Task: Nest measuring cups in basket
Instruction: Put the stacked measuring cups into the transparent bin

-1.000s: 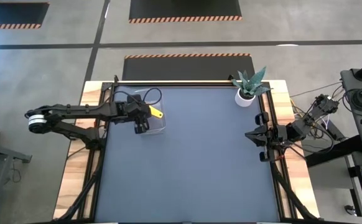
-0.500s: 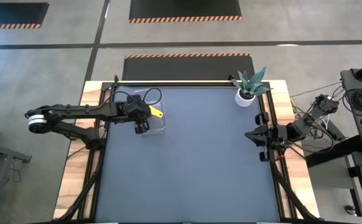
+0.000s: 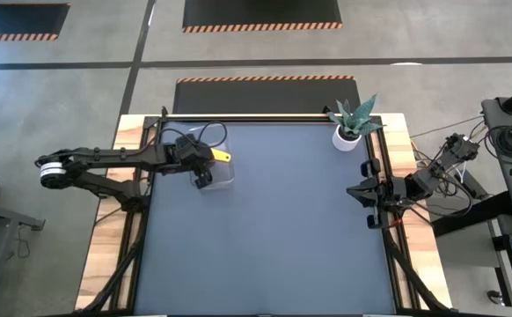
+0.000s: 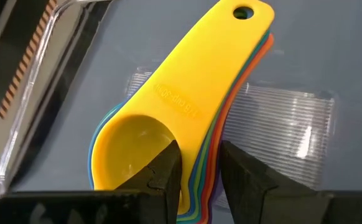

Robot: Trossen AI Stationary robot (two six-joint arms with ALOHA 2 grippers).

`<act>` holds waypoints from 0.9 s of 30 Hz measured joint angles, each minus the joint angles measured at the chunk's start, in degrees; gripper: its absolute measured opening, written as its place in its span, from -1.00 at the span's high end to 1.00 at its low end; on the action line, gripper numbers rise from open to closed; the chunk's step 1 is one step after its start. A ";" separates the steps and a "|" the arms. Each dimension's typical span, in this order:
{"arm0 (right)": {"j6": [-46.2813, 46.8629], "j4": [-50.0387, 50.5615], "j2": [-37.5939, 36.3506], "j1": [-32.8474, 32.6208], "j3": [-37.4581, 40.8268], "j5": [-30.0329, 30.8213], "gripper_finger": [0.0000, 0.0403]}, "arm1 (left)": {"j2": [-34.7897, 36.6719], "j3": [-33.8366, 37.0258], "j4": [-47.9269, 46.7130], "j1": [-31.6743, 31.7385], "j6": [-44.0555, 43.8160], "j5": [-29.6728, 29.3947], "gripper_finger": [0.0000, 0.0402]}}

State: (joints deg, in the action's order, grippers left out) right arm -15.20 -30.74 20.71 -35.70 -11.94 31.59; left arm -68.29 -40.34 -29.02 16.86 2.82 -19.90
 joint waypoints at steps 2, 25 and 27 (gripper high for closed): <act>0.00 0.00 0.00 -0.02 0.00 0.00 0.96 | 0.00 0.00 -0.27 0.10 -3.04 -0.04 0.58; 0.20 0.26 0.00 -0.02 -0.74 -0.02 0.96 | -5.93 -0.11 0.10 0.12 2.30 1.17 0.58; 0.17 0.43 0.07 -0.02 -0.74 -0.02 0.96 | -6.30 -0.11 0.11 0.13 2.28 1.10 0.58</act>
State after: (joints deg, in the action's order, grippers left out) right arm -15.03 -30.32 20.78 -35.73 -12.69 31.57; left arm -74.59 -40.45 -28.91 16.99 5.10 -18.80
